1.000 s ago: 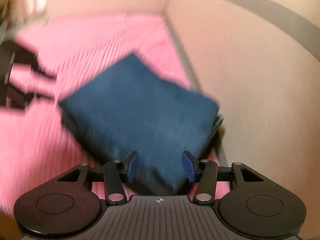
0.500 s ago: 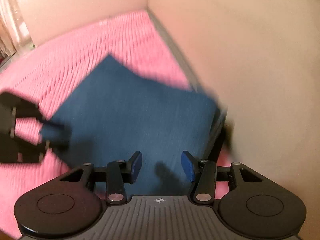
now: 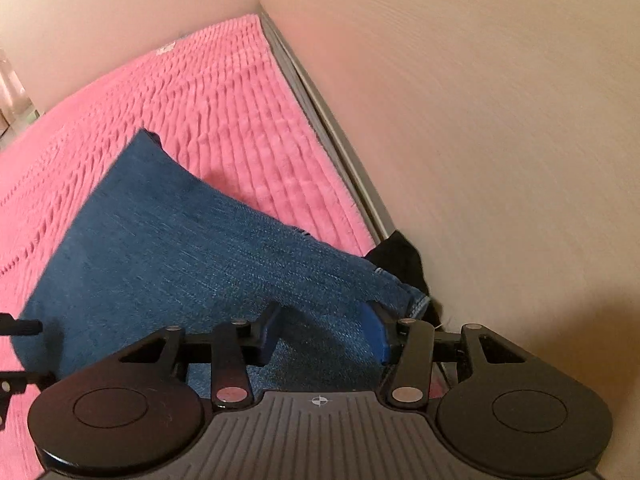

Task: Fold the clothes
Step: 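Lower the jeans bundle flat onto the bed and open both tools, then pull both tools back away from the folded jeans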

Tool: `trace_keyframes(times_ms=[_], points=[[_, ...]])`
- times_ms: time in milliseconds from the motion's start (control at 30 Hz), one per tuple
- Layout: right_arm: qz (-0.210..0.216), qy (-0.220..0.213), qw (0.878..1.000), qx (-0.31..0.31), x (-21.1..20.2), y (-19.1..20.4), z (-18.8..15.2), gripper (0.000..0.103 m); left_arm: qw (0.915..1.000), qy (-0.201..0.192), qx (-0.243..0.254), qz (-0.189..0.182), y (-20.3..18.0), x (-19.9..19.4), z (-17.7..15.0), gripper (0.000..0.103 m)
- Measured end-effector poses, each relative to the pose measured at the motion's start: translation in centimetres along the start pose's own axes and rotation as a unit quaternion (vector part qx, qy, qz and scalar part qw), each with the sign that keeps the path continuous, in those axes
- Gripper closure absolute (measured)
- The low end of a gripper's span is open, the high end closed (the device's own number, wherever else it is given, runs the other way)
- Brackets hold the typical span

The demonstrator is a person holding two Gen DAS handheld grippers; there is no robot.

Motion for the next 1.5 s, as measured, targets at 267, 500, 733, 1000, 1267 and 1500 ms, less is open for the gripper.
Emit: trace_keyframes(times_ms=[267,500,733,1000,1267,1500], points=[[0.042,0.011,0.999,0.028,-5.0,2.7,-6.4,0.055,0.9957,-0.013,-0.087,0.030,4.6,-2.0,-5.1,0.070],[0.029,0.014,0.999,0.017,-5.8,2.5,-8.5,0.055,0.9960,-0.013,-0.083,0.031,3.9,-2.1,-4.7,0.071],[0.043,0.044,0.998,-0.006,-5.6,4.0,-11.3,0.055,0.9943,0.017,-0.104,0.016,3.2,-1.3,-5.5,0.070],[0.029,0.088,0.995,0.047,-8.3,3.4,-10.7,0.020,0.9897,0.041,-0.137,0.007,2.3,-3.4,-5.1,0.068],[0.021,0.128,0.985,0.115,-14.2,3.8,-14.7,0.007,0.9648,0.038,-0.260,-0.006,0.8,-8.9,-7.5,0.024],[-0.014,0.129,0.977,0.167,-18.8,4.2,-18.1,0.007,0.9462,0.017,-0.321,-0.039,-0.6,-11.8,-9.7,0.007]])
Point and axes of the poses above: each gripper's, at about its wrist camera, not at the fingertips, and x roughly the way its jaws point, y to its left, z to its top, the point moved 9 cm from there along x, roughly the way its jaws point, and after that the axes turned 10 degrees about -z, right-handed, at the moved point
